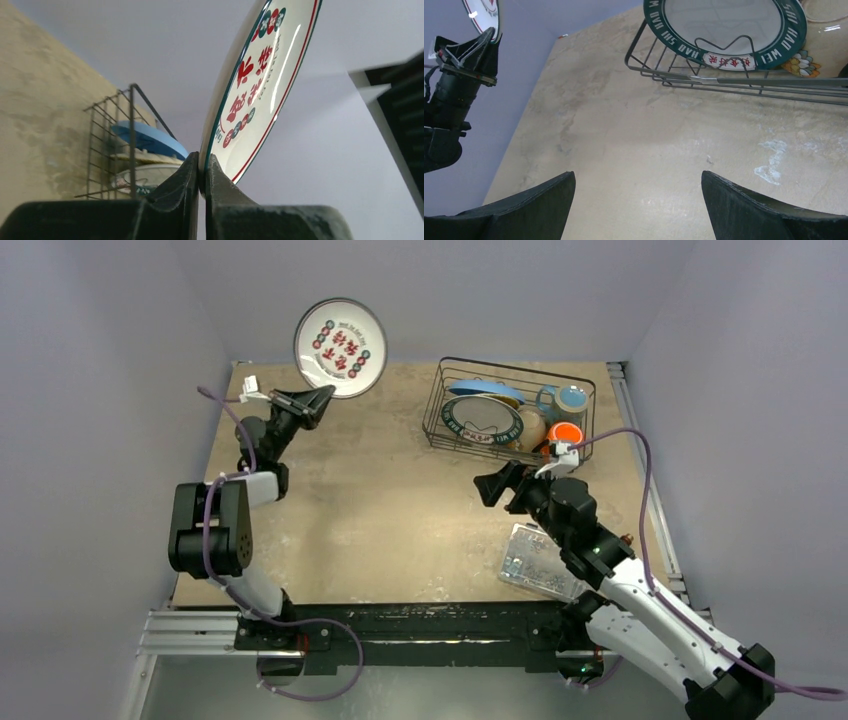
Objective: Load the mixed dishes into the dish rack
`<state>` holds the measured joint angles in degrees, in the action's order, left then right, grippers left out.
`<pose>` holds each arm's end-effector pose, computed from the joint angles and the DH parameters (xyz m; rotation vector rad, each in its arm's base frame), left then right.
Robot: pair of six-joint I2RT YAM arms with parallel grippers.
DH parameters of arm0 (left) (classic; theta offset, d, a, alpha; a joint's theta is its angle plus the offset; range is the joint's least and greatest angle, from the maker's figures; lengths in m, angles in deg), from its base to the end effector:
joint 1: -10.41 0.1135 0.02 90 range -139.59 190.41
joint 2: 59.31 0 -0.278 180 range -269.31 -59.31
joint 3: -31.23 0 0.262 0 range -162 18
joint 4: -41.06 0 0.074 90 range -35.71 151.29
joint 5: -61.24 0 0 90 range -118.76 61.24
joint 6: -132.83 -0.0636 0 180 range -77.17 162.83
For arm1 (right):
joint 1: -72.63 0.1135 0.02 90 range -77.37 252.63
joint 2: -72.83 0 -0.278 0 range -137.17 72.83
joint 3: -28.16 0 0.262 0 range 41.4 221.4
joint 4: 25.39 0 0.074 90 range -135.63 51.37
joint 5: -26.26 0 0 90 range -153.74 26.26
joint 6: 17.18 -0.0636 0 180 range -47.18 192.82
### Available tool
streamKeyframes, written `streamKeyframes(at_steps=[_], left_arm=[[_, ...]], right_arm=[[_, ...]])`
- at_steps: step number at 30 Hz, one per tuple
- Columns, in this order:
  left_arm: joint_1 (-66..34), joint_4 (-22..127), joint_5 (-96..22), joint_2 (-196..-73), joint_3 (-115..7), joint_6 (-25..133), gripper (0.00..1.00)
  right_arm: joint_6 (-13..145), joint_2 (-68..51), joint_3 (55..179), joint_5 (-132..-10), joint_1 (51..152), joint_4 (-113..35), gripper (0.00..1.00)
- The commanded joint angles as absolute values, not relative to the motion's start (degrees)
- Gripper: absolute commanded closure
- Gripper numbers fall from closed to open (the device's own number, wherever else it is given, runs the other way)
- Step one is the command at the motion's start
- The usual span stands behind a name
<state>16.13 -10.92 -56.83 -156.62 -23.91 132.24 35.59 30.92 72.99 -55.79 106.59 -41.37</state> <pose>0.3789 0.0079 0.2355 -0.8312 1.3818 -1.5128 0.1776 0.1090 0.2816 0.1557 1.8559 0.7550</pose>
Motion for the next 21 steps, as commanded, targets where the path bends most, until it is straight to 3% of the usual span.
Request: streamKeyframes(at_steps=[1, 13, 15, 21], left_arm=[[10.06, -25.77, -66.65, -148.63, -26.97, 125.56, 1.0], [-9.13, -8.59, -72.34, -139.8, -28.49, 109.02, 1.0], [-10.98, -6.28, -73.17, -139.24, -28.91, 106.58, 1.0], [-15.69, -1.64, -76.78, -139.05, -31.19, 103.16, 1.0]], right_arm=[[36.46, 31.05, 73.99, -60.02, 106.51, -32.03, 0.01], [36.4, 33.03, 72.16, -80.08, 106.8, -9.23, 0.01], [36.1, 34.23, 72.33, -78.51, 106.77, -9.06, 0.01], [33.73, 39.97, 72.62, -58.53, 106.78, -22.8, 0.01]])
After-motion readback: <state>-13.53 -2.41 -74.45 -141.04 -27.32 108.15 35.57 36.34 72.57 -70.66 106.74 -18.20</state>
